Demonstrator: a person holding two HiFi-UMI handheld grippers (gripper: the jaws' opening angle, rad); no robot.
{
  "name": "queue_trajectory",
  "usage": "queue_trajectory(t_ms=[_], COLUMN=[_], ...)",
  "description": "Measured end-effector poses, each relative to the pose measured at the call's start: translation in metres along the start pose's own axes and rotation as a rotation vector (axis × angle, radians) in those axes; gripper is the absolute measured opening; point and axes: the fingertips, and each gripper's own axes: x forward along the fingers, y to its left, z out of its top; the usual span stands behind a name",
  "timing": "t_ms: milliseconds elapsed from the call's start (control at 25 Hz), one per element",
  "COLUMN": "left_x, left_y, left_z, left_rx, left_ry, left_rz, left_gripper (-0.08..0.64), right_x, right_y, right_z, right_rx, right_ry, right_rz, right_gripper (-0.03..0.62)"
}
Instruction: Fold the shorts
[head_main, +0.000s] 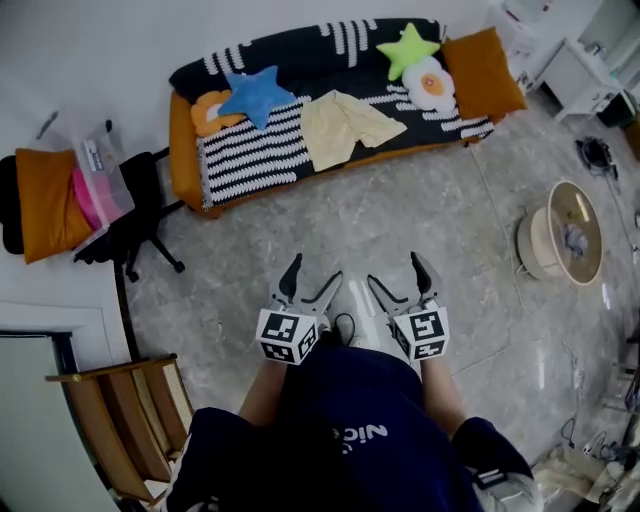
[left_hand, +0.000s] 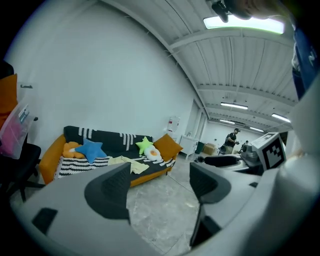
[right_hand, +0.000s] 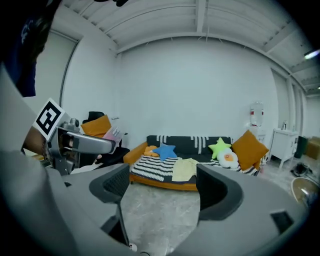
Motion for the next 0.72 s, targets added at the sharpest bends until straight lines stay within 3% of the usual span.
queue_trajectory(t_ms=[400, 720], left_x=[0.014, 0.036], left_y=[0.025, 0.042], left_z=[0.002, 0.011], left_rx=[0.057, 0.076], left_ry=[0.028, 0.041], left_rz=[-0.059, -0.04], left_gripper=[0.37, 0.367], right_x=[0.012, 0.028], right_y=[-0.007, -0.021], right_z=[0.005, 0.001], right_rx=[0.004, 0.04], right_ry=[-0.018, -0.008], right_rz=[-0.113, -0.138], right_gripper=[0.386, 0.368])
